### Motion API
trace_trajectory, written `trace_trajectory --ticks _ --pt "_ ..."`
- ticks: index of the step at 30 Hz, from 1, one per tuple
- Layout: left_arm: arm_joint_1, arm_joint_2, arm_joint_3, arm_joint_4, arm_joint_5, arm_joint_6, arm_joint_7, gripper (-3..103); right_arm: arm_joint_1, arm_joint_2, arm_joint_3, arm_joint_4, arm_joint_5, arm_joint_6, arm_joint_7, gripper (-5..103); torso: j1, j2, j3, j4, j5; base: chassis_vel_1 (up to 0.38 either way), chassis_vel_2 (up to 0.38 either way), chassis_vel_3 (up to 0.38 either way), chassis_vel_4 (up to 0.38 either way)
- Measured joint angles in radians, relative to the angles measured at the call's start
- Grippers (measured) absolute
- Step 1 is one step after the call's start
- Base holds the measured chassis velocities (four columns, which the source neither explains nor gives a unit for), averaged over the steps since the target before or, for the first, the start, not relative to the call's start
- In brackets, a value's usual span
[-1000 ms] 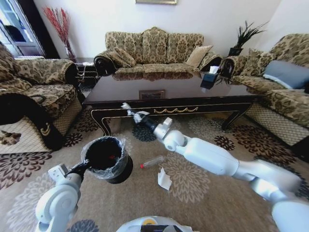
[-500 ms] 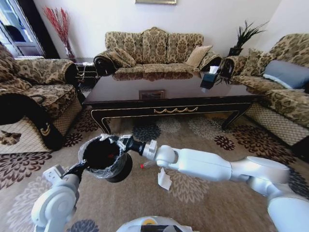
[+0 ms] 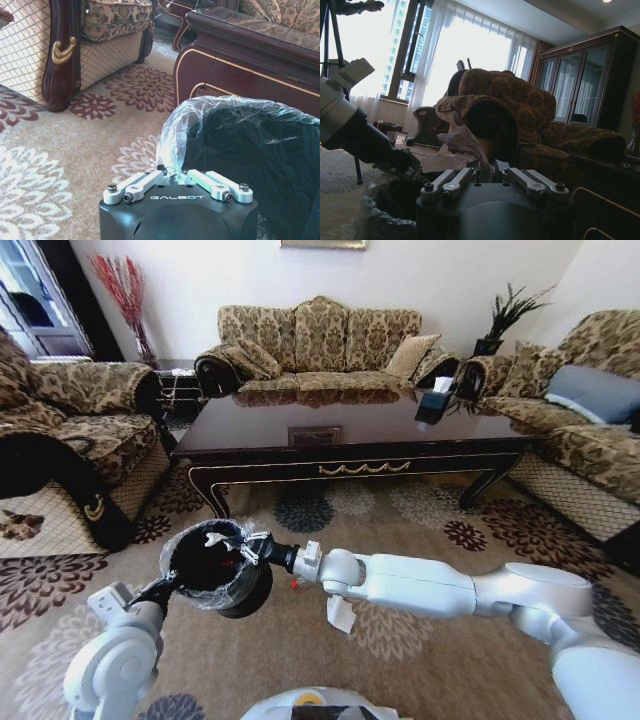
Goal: Move to the front of the table and pick up the trash from the floor, then place it into the trash bin.
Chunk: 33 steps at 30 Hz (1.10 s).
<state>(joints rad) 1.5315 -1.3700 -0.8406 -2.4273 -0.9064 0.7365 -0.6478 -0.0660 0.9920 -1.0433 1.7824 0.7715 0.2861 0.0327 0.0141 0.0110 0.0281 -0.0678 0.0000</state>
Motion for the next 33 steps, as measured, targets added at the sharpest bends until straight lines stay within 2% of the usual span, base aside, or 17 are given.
trace_trajectory --ticks 3,4,6,7,10,13,14,16,17,20,21,22,24,27,30,32,33 --pt "0.000 0.001 0.000 0.000 0.001 0.000 0.000 3 -0.006 0.001 0.006 0.000 0.017 -0.005 0.000 28 0.000 0.000 0.000 0.0000 0.0000 0.000 0.000 0.000 0.000" --pt "0.000 0.001 0.000 0.000 0.001 0.000 0.000 3 -0.009 0.001 0.010 -0.001 0.021 -0.007 0.000 28 0.000 0.000 0.000 0.0000 0.0000 0.000 0.000 0.000 0.000" --pt "0.000 0.002 0.000 0.001 0.002 0.000 0.001 3 -0.014 0.001 0.014 -0.006 0.022 -0.008 -0.001 38 0.000 0.000 0.000 0.0000 0.0000 0.000 0.000 0.000 0.000" --pt "0.000 0.002 0.000 0.001 0.002 0.000 0.001 3 -0.014 0.001 0.014 -0.006 0.022 -0.008 -0.001 38 0.000 0.000 0.000 0.0000 0.0000 0.000 0.000 0.000 0.000" --pt "0.000 0.003 0.000 0.004 0.003 0.000 0.001 3 -0.026 -0.005 0.028 -0.016 0.021 -0.008 -0.011 55 0.000 0.000 0.000 0.0000 0.0000 0.000 0.000 0.000 0.000" --pt "0.000 0.003 0.001 0.005 0.004 0.000 0.001 3 -0.031 -0.010 0.034 -0.018 0.021 -0.007 -0.015 61 0.000 0.000 0.000 0.0000 0.0000 0.000 0.000 0.000 0.000" --pt "-0.001 0.004 0.001 0.006 0.004 0.000 0.001 3 -0.035 -0.014 0.040 -0.020 0.023 -0.007 -0.017 71 0.000 0.000 0.000 -0.0001 0.0000 0.000 0.000 0.000 0.000" --pt "-0.001 0.004 0.001 0.006 0.004 0.000 0.002 3 -0.037 -0.017 0.046 -0.020 0.024 -0.006 -0.017 71 0.000 0.000 0.000 0.0000 0.0000 0.000 0.000 0.000 0.000" --pt "-0.002 0.004 0.002 0.007 0.004 0.000 0.002 3 -0.039 -0.019 0.051 -0.021 0.026 -0.006 -0.017 77 0.000 0.000 0.000 0.0000 0.0000 0.000 0.000 0.000 0.000" --pt "-0.005 0.005 0.002 0.010 0.005 0.000 0.003 3 -0.059 -0.025 0.103 -0.023 0.080 -0.013 -0.011 93 0.000 0.000 0.000 0.0000 0.0000 0.000 0.000 0.000 0.000" --pt "-0.005 0.005 0.002 0.010 0.005 0.000 0.003 3 -0.059 -0.025 0.103 -0.023 0.080 -0.013 -0.011 93 0.000 0.000 0.000 0.0000 0.0000 0.000 0.000 0.000 0.000" --pt "-0.006 0.005 0.001 0.012 0.007 -0.002 0.004 3 -0.070 -0.024 0.131 -0.027 0.117 -0.013 -0.012 93 0.000 0.000 0.000 0.0000 0.0001 0.000 0.000 0.000 0.000" --pt "-0.008 0.010 -0.008 0.019 0.016 -0.009 0.005 3 -0.104 -0.022 0.220 -0.059 0.216 -0.017 -0.019 99 0.000 0.000 0.000 0.0000 0.0000 0.000 0.000 0.000 0.000" --pt "-0.010 0.013 -0.019 0.021 0.020 -0.011 0.005 3 -0.122 -0.023 0.273 -0.094 0.260 -0.027 -0.022 100 0.000 0.000 0.000 0.0002 0.0001 0.000 0.000 0.000 0.000" --pt "-0.013 0.014 -0.032 0.022 0.019 -0.012 0.002 3 -0.149 -0.036 0.335 -0.139 0.287 -0.068 -0.015 100 0.000 0.000 0.000 0.0002 0.0002 0.000 0.000 0.000 0.000" --pt "-0.014 0.012 -0.038 0.021 0.012 -0.012 -0.001 3 -0.180 -0.060 0.376 -0.147 0.285 -0.161 0.056 100 0.000 0.000 0.000 0.0000 0.0000 0.000 0.000 0.000 0.000" --pt "-0.017 0.013 -0.043 0.018 0.001 -0.012 -0.003 3 -0.211 -0.078 0.394 -0.135 0.286 -0.253 0.152 100 0.000 0.000 0.000 -0.0004 -0.0001 0.000 0.000 0.000 0.000"
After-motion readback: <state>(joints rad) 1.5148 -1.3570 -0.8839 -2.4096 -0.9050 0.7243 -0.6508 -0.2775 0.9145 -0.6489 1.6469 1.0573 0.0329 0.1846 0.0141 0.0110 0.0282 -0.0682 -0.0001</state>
